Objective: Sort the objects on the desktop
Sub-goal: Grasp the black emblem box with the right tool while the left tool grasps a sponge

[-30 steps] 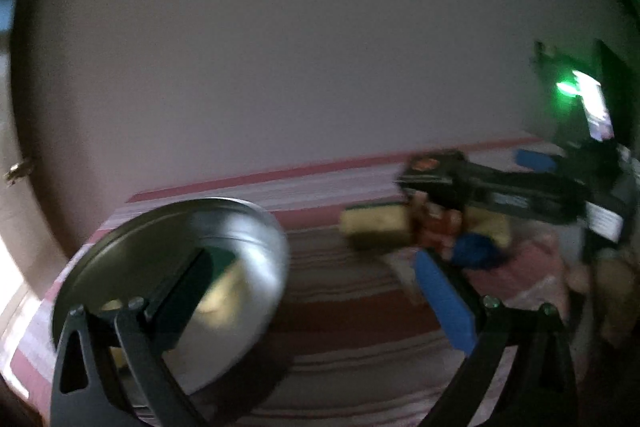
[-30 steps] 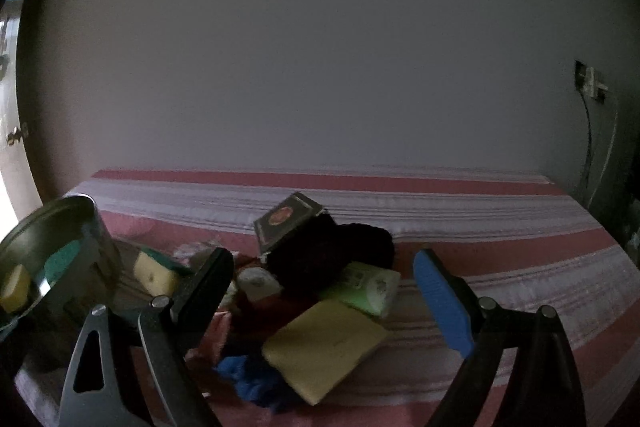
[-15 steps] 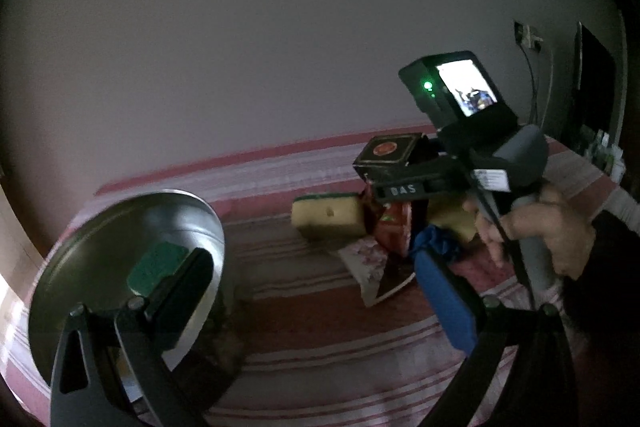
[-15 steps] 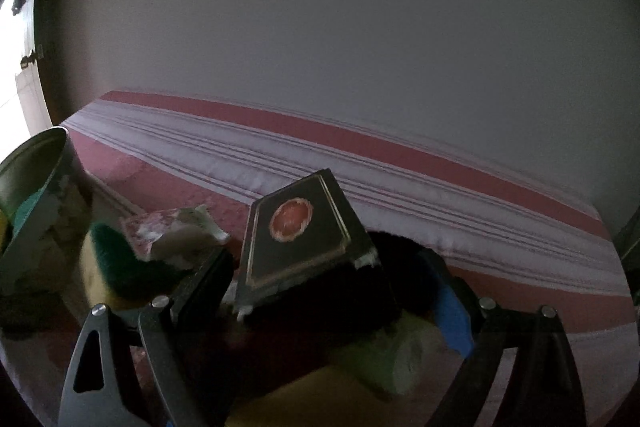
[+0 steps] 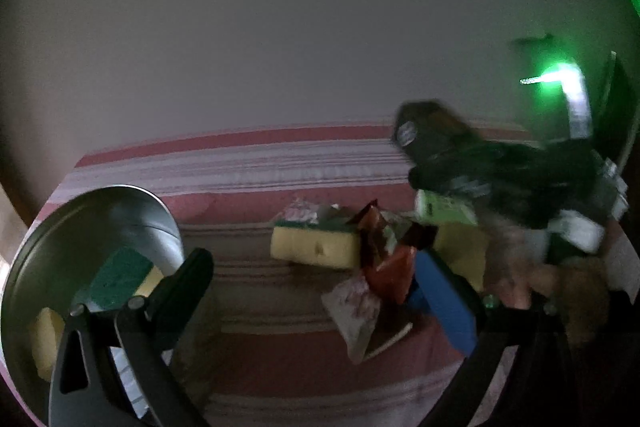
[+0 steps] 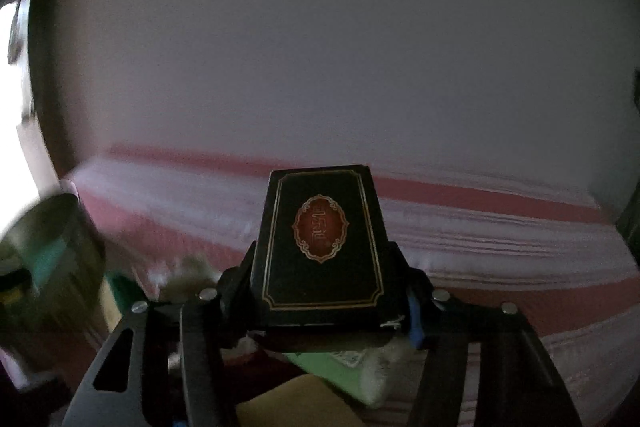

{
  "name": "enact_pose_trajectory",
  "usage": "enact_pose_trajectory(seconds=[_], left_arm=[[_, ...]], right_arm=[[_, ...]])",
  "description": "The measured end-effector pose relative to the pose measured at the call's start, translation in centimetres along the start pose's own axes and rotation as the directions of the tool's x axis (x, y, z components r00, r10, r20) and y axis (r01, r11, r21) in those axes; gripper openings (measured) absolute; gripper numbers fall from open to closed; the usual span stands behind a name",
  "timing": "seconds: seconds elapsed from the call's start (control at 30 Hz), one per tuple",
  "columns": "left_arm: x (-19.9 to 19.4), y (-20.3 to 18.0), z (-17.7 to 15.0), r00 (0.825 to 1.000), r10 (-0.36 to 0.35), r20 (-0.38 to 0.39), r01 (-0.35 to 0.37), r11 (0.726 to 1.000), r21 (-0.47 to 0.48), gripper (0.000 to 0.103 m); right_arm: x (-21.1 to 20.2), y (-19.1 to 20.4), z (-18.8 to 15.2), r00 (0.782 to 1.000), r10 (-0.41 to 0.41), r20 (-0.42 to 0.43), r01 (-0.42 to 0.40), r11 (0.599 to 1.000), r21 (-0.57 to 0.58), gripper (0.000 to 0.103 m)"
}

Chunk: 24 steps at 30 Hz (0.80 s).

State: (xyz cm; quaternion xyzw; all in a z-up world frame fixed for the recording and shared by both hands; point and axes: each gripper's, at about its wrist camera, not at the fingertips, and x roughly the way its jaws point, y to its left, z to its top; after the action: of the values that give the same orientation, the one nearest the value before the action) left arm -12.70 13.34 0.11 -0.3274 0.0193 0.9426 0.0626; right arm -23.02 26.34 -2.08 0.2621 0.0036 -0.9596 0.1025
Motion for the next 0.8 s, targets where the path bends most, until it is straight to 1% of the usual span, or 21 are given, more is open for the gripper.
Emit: enact_pose_trajectory(seconds=[0.07, 0.1, 0.17, 0.23, 0.37, 0.4, 0.47, 0.5, 0.53, 0.57, 0.6, 0.67, 0.73, 0.8], left_arm=[[1.1, -0.6, 0.4, 1.0, 0.018, -0.01, -0.018, 1.0, -0.017, 0.092], [1.6, -0.9, 0.6, 1.0, 0.024, -0.018, -0.025, 0.999, -0.024, 0.091], [2.8, -1.3, 0.9, 0.998, 0.053, -0.038, -0.054, 0.998, -0.043, 0.091], [4.4, -1.2, 1.0, 0.989, 0.12, -0.088, -0.128, 0.988, -0.086, 0.091], [6.6, -0.3, 1.0, 0.975, 0.154, -0.159, -0.178, 0.973, -0.149, 0.091], [7.0, -0.3, 1.1, 0.97, 0.179, -0.166, -0.204, 0.968, -0.144, 0.091], [7.3, -0.4, 1.2, 0.97, 0.186, -0.156, -0.208, 0.968, -0.142, 0.091], [7.4, -0.5, 1.1, 0.97, 0.189, -0.154, -0.211, 0.968, -0.14, 0.09], [7.5, -0.6, 1.0, 0.972, 0.174, -0.155, -0.197, 0.97, -0.144, 0.08], [8.0, -0.7, 0.9, 0.977, 0.129, -0.169, -0.155, 0.976, -0.153, 0.068], [8.4, -0.7, 0.8, 0.978, 0.101, -0.181, -0.13, 0.98, -0.152, 0.067], [8.5, -0.9, 0.8, 0.98, 0.122, -0.158, -0.141, 0.983, -0.117, 0.064], [8.9, -1.2, 0.8, 0.985, 0.107, -0.139, -0.122, 0.986, -0.11, 0.063], [8.6, -0.5, 0.7, 0.995, 0.009, -0.1, -0.025, 0.988, -0.155, 0.062]], right_arm=[[-1.0, -1.3, 0.3, 0.999, -0.003, 0.037, 0.001, 0.998, 0.057, 0.061], [-1.2, -1.7, 0.4, 0.999, -0.01, 0.049, 0.006, 0.997, 0.076, 0.061], [-1.5, -2.9, 0.6, 0.998, -0.024, 0.061, 0.017, 0.993, 0.113, 0.061], [-2.0, -3.4, 0.7, 0.997, -0.029, 0.065, 0.02, 0.99, 0.138, 0.061], [-2.8, -3.4, 0.7, 0.996, -0.026, 0.082, 0.013, 0.988, 0.154, 0.061], [-2.3, -3.1, 0.8, 0.996, -0.025, 0.083, 0.012, 0.988, 0.153, 0.061], [-1.6, -3.0, 0.8, 0.996, -0.025, 0.081, 0.013, 0.989, 0.15, 0.061], [-1.5, -3.1, 0.8, 0.996, -0.024, 0.08, 0.012, 0.989, 0.15, 0.061], [-1.5, -3.1, 0.9, 0.997, -0.021, 0.079, 0.009, 0.988, 0.152, 0.061], [-1.3, -3.1, 0.9, 0.997, -0.02, 0.078, 0.008, 0.988, 0.154, 0.061], [-1.3, -3.2, 1.0, 0.997, -0.02, 0.079, 0.007, 0.988, 0.157, 0.061], [-1.3, -4.0, 1.1, 0.996, -0.019, 0.084, 0.004, 0.986, 0.167, 0.061], [-1.4, -4.7, 1.0, 0.996, -0.02, 0.088, 0.004, 0.984, 0.18, 0.061], [-1.6, -5.1, 1.1, 0.996, -0.02, 0.09, 0.003, 0.982, 0.191, 0.061]])
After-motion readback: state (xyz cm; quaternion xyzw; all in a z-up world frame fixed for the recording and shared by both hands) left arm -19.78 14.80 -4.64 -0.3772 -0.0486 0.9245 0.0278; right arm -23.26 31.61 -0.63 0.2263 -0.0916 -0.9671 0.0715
